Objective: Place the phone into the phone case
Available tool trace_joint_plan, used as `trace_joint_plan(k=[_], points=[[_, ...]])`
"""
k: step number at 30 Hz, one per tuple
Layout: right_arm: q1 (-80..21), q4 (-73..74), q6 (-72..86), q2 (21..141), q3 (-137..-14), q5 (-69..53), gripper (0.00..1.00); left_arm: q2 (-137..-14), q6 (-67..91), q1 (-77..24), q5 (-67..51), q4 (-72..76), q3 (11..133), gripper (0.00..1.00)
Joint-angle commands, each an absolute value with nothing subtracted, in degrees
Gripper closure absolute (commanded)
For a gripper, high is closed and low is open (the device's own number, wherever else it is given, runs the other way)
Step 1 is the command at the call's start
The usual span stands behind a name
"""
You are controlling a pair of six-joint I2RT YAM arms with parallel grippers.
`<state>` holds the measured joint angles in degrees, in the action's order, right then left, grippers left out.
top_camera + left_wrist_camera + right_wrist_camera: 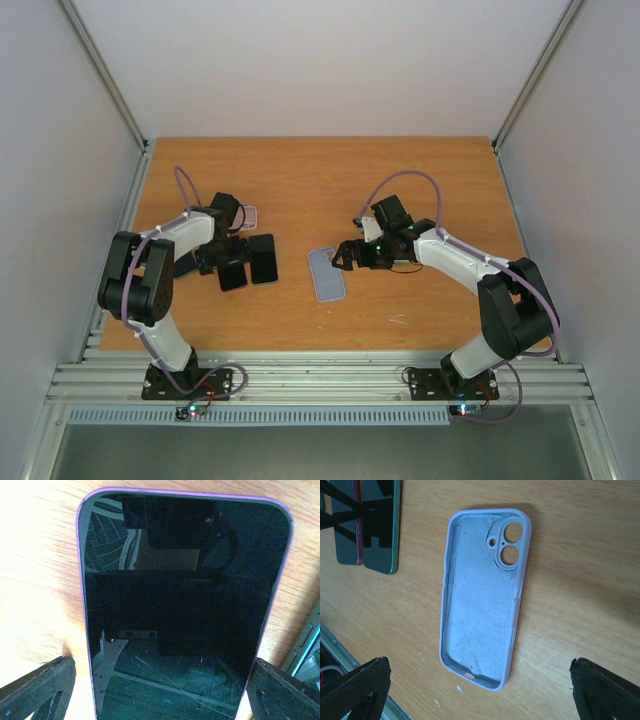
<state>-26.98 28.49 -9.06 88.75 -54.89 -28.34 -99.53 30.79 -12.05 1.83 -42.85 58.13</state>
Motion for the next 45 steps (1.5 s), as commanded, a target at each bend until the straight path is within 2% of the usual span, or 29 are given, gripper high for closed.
trace_joint_plan(k=[1,3,11,15,21,32,45], points=[[-27.3,27.5,-9.3,87.3,-54.5,-29.1,0.01,-103.7,30.3,-12.1,0.6,-45.1,57.9,0.06],[-27.3,27.5,-9.3,87.2,-54.4,-29.0,0.02,-104.5,30.1,-12.1,0.3,-45.0,58.3,0.06],[-27.5,27.6,-8.9,86.5,-54.5,-29.0,0.01,-103.0,29.8,-12.1,-1.2,-44.2,56.6,0.19],[-28.6,28.0,-8.7,86.0,-54.8,-28.4,0.02,-98.2,30.7,-12.1,-2.4,-43.0,54.4,0.28],[-31.2,27.5,-7.2,84.9,-54.8,-27.1,0.02,-89.2,32.0,-12.7,-4.2,-43.1,52.7,0.32],[-36.5,20.4,-2.2,81.4,-52.9,-26.3,0.04,-75.4,39.9,-18.2,-13.2,-37.3,48.8,0.33],[-42.9,4.1,4.8,80.3,-45.2,-27.5,0.17,-73.5,55.1,-30.2,-15.2,-21.0,45.9,0.34]])
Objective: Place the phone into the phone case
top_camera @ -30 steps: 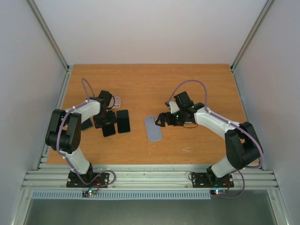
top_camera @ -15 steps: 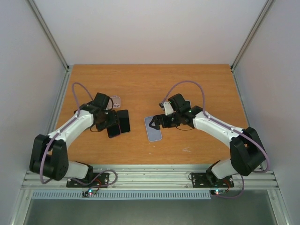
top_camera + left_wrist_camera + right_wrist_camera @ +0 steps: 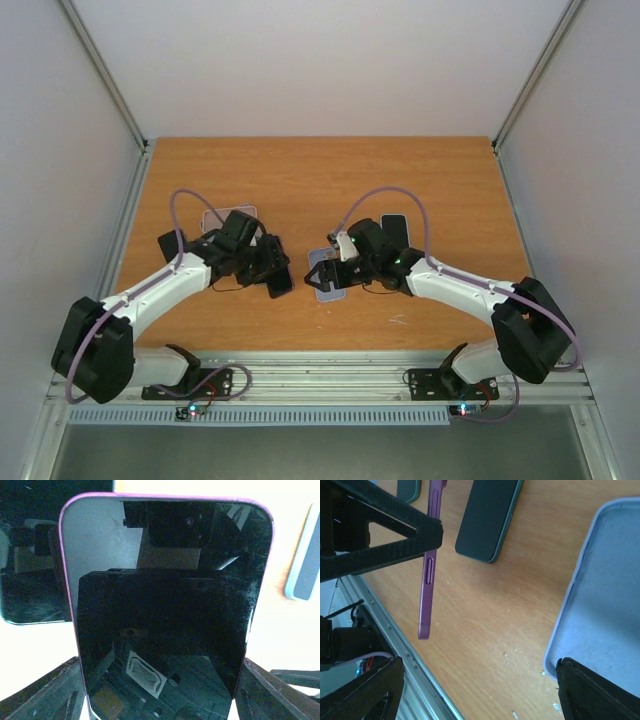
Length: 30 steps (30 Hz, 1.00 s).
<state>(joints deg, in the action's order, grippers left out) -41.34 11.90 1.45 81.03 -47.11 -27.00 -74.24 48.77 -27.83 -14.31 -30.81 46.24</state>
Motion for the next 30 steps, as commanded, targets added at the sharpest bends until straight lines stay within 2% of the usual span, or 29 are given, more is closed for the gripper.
trace_joint_plan(k=[1,13,16,23,28,30], points=[[-43.0,3.2,5.3,80.5,-44.7,-27.8,0.19,-73.8,55.5,-31.0,-15.2,-20.3,46.1,0.34],[-43.1,-3.7,7.5,83.0,-42.9,-28.9,0.34,-77.4,57.3,-38.1,-13.5,-15.2,47.6,0.34],[-43.0,-4.2,7.6,83.7,-42.7,-28.6,0.40,-77.4,57.6,-38.7,-13.4,-14.6,47.8,0.34],[-43.1,-5.6,7.6,84.3,-42.2,-28.5,0.70,-77.4,57.6,-39.2,-13.6,-14.2,47.6,0.34],[-43.0,-6.1,7.9,84.4,-42.1,-28.9,0.94,-76.7,57.6,-39.2,-13.6,-13.3,46.9,0.33],[-42.8,-6.1,7.9,84.0,-42.0,-28.8,0.99,-76.5,57.4,-39.3,-13.7,-12.9,46.8,0.30]])
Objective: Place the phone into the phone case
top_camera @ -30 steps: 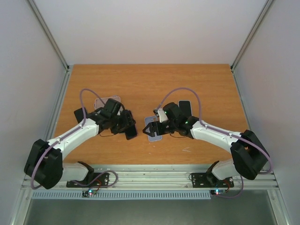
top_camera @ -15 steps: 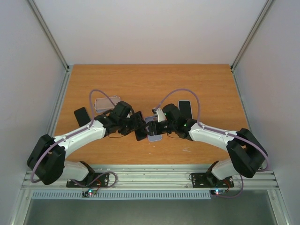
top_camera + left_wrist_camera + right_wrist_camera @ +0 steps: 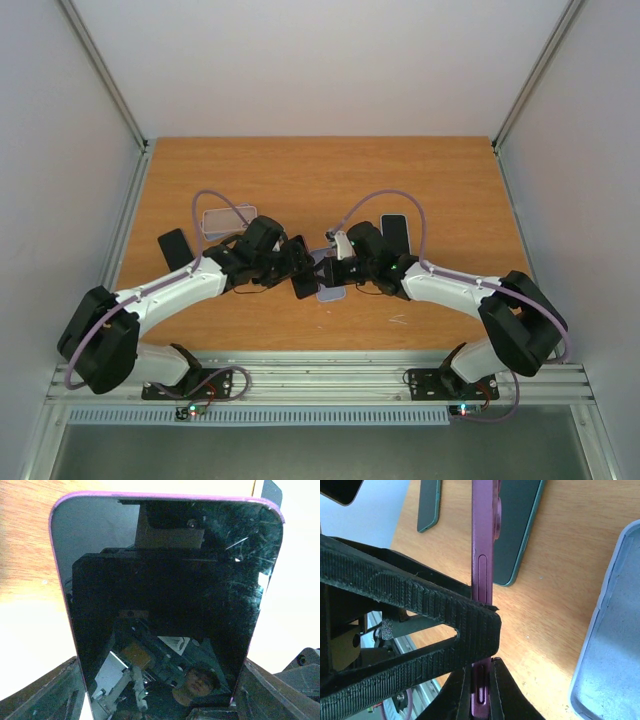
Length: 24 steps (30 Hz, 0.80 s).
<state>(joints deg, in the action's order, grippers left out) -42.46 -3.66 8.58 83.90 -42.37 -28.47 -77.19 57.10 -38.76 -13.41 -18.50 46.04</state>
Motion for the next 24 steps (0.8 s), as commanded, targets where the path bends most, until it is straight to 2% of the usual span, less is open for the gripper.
trace_joint_plan(k=[1,9,18,24], points=[[-42.8,-6.0,7.9,83.8,-41.9,-28.7,0.99,-76.5,57.3,-39.3,-13.7,-12.8,46.7,0.26],[-38.8,-1.7,6.7,80.9,-41.0,-29.3,0.99,-74.0,55.7,-38.8,-10.4,-14.9,45.8,0.01],[-31.6,5.3,3.7,80.8,-41.0,-32.0,0.99,-73.4,55.3,-36.2,-12.4,-12.3,42.8,0.01],[-30.6,5.1,3.4,84.6,-42.4,-34.0,0.99,-77.2,55.0,-35.6,-14.7,-10.7,43.7,0.01]])
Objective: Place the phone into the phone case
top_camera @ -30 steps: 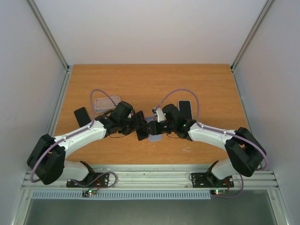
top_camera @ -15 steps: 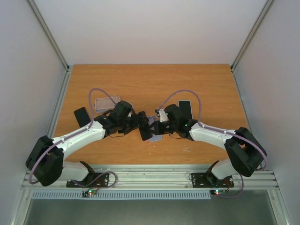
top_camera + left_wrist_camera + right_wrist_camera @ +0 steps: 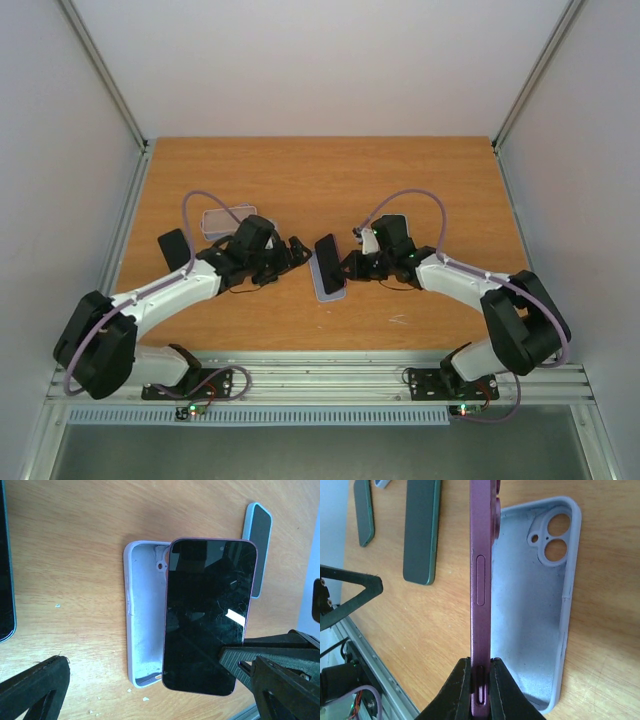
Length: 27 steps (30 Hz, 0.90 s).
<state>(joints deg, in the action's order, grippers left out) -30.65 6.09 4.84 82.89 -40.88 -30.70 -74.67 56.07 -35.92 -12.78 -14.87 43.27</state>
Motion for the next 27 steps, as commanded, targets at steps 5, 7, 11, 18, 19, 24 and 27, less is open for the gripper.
trace_joint_plan(k=[5,7,11,18,19,24,27], points=[[-30.5,4.8,3.7,86.6,-43.1,-34.6,0.99,-81.4,55.0,-35.6,-16.1,-9.4,45.2,0.01],[-30.5,4.7,3.7,87.6,-43.3,-34.8,0.99,-83.1,54.9,-35.6,-16.7,-8.6,45.7,0.01],[-30.5,3.9,4.4,89.6,-43.5,-36.0,0.99,-86.3,55.1,-35.6,-17.6,-7.1,46.5,0.01],[-30.5,2.4,6.4,91.5,-43.4,-36.9,0.99,-92.3,56.4,-36.0,-19.7,-3.5,47.5,0.01],[-30.5,2.3,6.6,91.8,-43.6,-37.2,0.99,-93.5,56.4,-36.1,-19.9,-3.2,48.0,0.01],[-30.5,1.9,7.2,93.0,-43.5,-37.1,0.99,-96.4,56.9,-36.7,-20.1,-1.9,49.0,0.01],[-30.5,0.9,7.6,94.3,-43.2,-37.7,0.99,-98.1,56.9,-37.1,-20.4,-1.5,49.7,0.01]])
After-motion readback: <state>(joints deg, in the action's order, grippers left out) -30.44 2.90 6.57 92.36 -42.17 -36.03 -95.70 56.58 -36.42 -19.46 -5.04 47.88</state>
